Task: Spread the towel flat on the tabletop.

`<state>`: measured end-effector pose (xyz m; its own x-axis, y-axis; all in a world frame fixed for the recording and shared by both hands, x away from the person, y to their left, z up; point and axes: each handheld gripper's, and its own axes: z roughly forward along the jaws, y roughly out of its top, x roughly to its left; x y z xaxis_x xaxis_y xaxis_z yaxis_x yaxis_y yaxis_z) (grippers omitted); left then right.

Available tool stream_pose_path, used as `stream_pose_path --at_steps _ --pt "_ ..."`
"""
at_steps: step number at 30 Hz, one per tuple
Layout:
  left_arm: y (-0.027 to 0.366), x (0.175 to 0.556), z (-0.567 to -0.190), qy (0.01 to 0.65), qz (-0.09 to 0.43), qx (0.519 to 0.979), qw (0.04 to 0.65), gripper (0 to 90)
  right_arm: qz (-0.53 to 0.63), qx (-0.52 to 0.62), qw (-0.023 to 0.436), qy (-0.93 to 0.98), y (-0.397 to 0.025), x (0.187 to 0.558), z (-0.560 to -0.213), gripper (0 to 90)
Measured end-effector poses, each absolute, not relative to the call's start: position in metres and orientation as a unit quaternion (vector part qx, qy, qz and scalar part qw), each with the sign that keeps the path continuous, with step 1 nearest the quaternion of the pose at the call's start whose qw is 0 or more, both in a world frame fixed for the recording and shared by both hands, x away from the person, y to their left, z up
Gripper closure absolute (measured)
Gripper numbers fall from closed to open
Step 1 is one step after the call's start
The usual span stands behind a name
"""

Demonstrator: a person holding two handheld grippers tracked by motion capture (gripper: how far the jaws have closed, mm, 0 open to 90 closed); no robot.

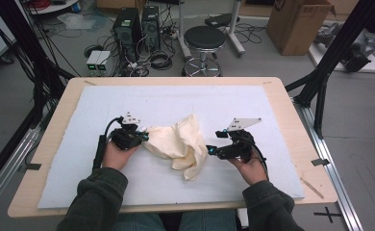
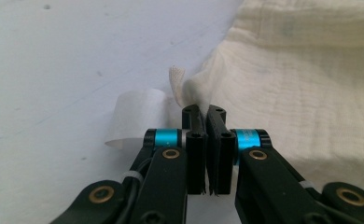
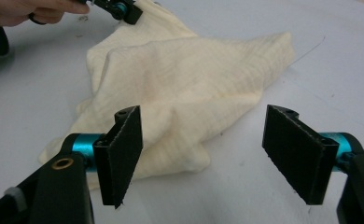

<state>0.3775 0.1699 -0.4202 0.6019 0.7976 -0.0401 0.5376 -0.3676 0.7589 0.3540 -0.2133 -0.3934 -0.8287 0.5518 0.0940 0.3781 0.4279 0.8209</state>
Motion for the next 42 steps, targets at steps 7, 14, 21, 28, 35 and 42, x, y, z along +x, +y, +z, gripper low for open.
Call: stream_pose_path --at_steps 7,14,21,28,35,42 --pt "0.194 0.378 -0.417 0.433 0.180 0.796 0.382 86.7 0.446 0.274 0.094 0.847 -0.199 0.370 -0.392 37.0" --pt "0.217 0.381 -0.416 0.456 0.188 0.783 0.378 86.7 0.429 0.272 0.084 0.857 -0.181 0.384 -0.400 49.2" --pt "0.224 0.382 -0.417 0.461 0.184 0.780 0.381 86.4 0.410 0.272 0.047 0.869 -0.164 0.395 -0.415 53.4" --pt "0.222 0.382 -0.420 0.455 0.181 0.786 0.376 86.2 0.368 0.270 0.014 0.890 -0.153 0.397 -0.429 77.6" --pt "0.226 0.379 -0.418 0.451 0.179 0.791 0.372 86.0 0.364 0.251 -0.020 0.897 -0.152 0.390 -0.431 88.4" --pt "0.226 0.376 -0.418 0.448 0.177 0.795 0.370 85.8 0.364 0.241 -0.028 0.899 -0.158 0.367 -0.423 88.4"
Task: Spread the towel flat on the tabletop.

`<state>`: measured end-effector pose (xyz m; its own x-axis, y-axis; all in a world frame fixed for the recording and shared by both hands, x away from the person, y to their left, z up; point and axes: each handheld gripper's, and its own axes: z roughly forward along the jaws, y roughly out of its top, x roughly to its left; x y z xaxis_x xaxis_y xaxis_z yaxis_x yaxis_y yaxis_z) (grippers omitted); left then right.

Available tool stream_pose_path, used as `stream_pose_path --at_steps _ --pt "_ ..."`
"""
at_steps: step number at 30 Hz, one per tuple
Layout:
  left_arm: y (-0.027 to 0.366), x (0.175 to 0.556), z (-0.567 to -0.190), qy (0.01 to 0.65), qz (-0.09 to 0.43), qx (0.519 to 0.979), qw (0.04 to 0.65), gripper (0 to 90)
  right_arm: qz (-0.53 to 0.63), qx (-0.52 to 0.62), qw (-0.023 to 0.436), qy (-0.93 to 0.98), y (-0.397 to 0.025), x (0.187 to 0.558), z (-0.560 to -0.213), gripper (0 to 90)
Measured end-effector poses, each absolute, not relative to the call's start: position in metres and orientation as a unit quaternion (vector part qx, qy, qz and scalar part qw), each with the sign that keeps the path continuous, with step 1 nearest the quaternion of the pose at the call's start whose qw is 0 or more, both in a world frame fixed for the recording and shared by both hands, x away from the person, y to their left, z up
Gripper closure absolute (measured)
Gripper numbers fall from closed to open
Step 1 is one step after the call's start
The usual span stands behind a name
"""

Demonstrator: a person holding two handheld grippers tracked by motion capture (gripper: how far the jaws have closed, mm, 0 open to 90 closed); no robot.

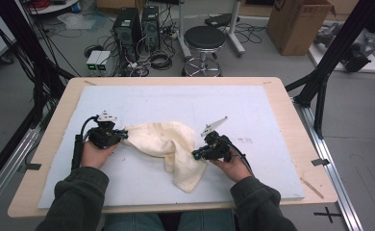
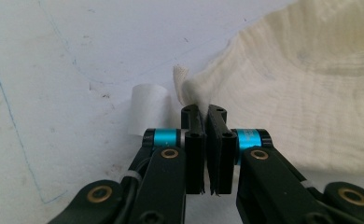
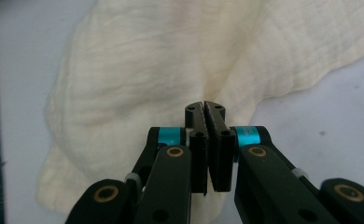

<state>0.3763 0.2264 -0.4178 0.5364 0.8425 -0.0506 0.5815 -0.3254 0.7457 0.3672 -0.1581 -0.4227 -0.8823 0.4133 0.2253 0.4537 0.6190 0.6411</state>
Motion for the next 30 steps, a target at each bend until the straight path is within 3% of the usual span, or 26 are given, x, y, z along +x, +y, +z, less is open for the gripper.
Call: stream_pose_path --at_steps 2,6,9,16,30 --pt "0.225 0.376 -0.418 0.447 0.177 0.796 0.368 85.7 -0.365 -0.230 0.035 -0.902 -0.157 0.360 -0.423 85.9" --pt "0.224 0.377 -0.419 0.443 0.176 0.799 0.365 85.5 -0.383 -0.235 0.031 -0.893 -0.162 0.360 -0.419 68.8" --pt "0.224 0.377 -0.420 0.446 0.175 0.798 0.367 85.6 -0.415 -0.254 0.015 -0.873 -0.172 0.370 -0.408 63.1" --pt "0.224 0.380 -0.423 0.446 0.173 0.799 0.365 85.3 -0.420 -0.307 -0.061 -0.852 -0.178 0.408 -0.398 65.7" --pt "0.225 0.383 -0.426 0.446 0.168 0.796 0.373 85.3 -0.377 -0.329 -0.048 -0.864 -0.151 0.450 -0.435 67.1"
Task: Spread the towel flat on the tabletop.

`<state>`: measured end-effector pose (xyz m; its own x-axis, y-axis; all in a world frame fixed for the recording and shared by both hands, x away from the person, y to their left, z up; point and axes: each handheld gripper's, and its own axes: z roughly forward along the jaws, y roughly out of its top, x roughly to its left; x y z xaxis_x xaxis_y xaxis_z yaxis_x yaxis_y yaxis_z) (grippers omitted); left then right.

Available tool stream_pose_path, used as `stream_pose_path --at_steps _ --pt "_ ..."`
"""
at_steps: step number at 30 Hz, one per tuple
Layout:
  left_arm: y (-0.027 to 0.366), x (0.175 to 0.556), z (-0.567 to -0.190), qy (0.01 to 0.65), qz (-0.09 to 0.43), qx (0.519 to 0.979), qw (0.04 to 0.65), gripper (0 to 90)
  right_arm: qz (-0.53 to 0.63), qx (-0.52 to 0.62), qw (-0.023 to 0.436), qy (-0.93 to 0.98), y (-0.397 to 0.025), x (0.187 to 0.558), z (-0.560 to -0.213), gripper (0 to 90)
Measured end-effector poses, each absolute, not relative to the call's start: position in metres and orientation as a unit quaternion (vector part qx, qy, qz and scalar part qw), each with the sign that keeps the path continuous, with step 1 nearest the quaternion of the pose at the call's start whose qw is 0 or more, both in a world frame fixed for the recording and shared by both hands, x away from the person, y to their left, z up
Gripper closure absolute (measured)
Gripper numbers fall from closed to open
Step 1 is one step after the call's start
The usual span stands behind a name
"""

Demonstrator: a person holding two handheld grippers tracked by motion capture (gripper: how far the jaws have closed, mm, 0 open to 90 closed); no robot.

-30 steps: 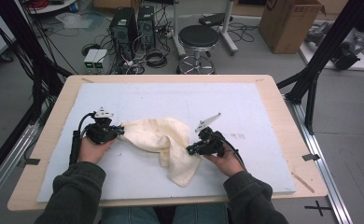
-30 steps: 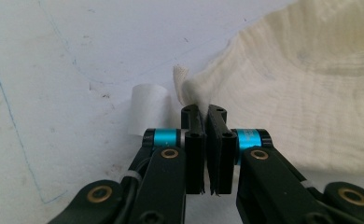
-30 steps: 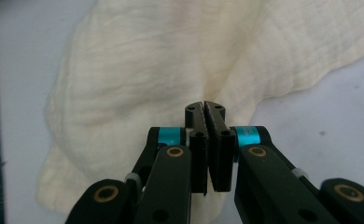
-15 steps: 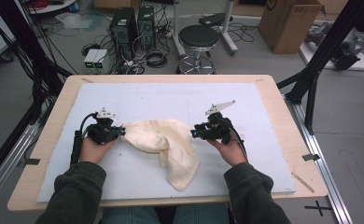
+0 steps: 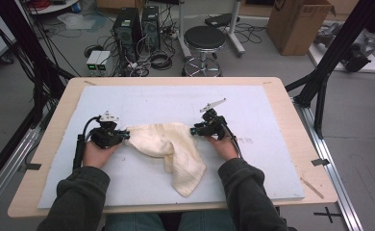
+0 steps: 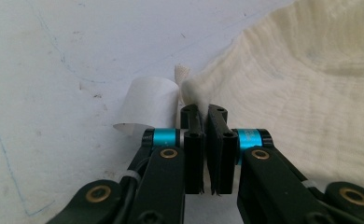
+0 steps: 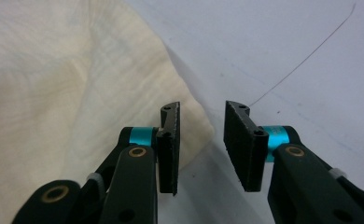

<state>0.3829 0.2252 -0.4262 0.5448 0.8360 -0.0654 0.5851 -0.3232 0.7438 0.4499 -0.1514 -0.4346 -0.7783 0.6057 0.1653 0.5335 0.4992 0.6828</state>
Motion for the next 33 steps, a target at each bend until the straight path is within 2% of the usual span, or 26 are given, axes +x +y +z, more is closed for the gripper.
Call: stream_pose_path --at_steps 5,7,11,18,33 --pt "0.225 0.384 -0.427 0.446 0.169 0.796 0.373 84.7 0.369 0.322 0.057 0.870 -0.150 0.450 -0.437 73.3" --pt "0.224 0.384 -0.428 0.446 0.170 0.795 0.373 84.2 0.367 0.318 0.055 0.873 -0.149 0.449 -0.436 80.1" --pt "0.225 0.384 -0.427 0.446 0.169 0.796 0.373 84.1 0.366 0.298 0.059 0.879 -0.144 0.448 -0.437 86.2" --pt "0.224 0.382 -0.426 0.443 0.169 0.796 0.376 84.2 0.380 0.305 0.034 0.873 -0.150 0.448 -0.434 87.7" --pt "0.224 0.376 -0.420 0.432 0.171 0.794 0.391 84.9 0.410 0.289 0.053 0.864 -0.169 0.431 -0.406 87.6"
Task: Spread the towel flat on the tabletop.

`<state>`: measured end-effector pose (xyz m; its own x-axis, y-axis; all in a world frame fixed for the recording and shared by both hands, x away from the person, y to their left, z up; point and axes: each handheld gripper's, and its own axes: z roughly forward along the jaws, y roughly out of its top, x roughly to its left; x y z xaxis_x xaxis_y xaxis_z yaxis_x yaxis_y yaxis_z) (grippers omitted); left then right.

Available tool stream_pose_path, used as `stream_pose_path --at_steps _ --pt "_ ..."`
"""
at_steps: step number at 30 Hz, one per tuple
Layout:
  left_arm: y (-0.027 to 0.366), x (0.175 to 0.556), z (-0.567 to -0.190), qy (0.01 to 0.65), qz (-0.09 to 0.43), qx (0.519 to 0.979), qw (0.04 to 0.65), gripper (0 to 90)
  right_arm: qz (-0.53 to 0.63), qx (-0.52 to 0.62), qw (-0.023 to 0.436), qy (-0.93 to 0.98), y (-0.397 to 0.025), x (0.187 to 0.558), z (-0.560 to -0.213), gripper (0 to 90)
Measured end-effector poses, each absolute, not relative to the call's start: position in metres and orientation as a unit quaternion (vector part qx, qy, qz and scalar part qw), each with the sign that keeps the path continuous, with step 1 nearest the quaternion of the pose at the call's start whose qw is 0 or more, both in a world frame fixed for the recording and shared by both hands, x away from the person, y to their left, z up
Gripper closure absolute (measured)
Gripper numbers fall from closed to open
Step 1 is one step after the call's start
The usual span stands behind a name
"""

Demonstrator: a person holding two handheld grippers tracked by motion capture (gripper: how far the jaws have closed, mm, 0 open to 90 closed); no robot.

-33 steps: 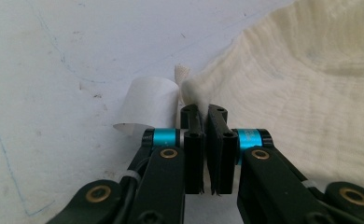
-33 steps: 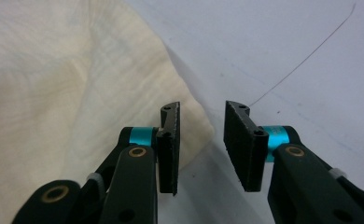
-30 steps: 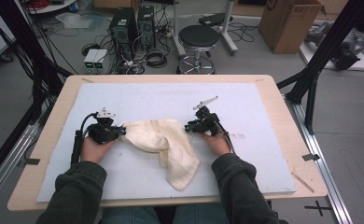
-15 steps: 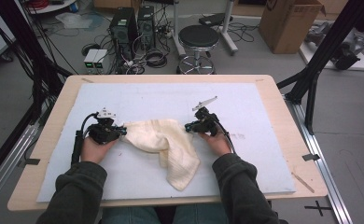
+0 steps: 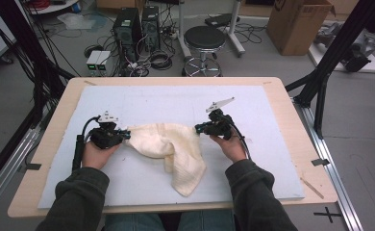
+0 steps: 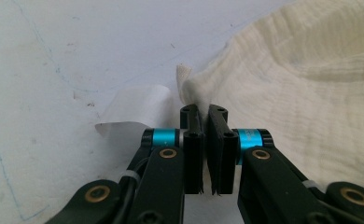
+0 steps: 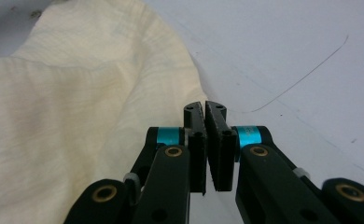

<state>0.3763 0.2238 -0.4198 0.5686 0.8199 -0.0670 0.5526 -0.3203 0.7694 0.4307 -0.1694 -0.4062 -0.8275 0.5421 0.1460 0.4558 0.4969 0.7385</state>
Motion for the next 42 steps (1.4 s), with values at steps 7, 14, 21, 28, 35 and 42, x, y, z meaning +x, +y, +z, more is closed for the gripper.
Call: stream_pose_path --at_steps 7,14,21,28,35,42 --pt "0.224 0.375 -0.417 0.427 0.170 0.795 0.395 85.1 0.419 0.280 0.064 0.862 -0.180 0.422 -0.394 87.7" --pt "0.222 0.370 -0.413 0.418 0.170 0.795 0.406 85.1 0.428 0.277 0.071 0.857 -0.187 0.416 -0.385 87.7" --pt "0.222 0.365 -0.408 0.409 0.173 0.794 0.415 85.4 0.426 0.264 0.085 0.861 -0.191 0.407 -0.372 87.6" --pt "0.223 0.361 -0.402 0.404 0.173 0.791 0.426 85.7 0.434 0.262 0.086 0.858 -0.198 0.403 -0.367 87.7" --pt "0.222 0.353 -0.397 0.389 0.177 0.795 0.430 85.7 0.426 0.247 0.086 0.866 -0.200 0.395 -0.365 87.6" --pt "0.220 0.343 -0.391 0.369 0.178 0.804 0.431 85.8 0.418 0.231 0.087 0.874 -0.202 0.382 -0.360 87.6"
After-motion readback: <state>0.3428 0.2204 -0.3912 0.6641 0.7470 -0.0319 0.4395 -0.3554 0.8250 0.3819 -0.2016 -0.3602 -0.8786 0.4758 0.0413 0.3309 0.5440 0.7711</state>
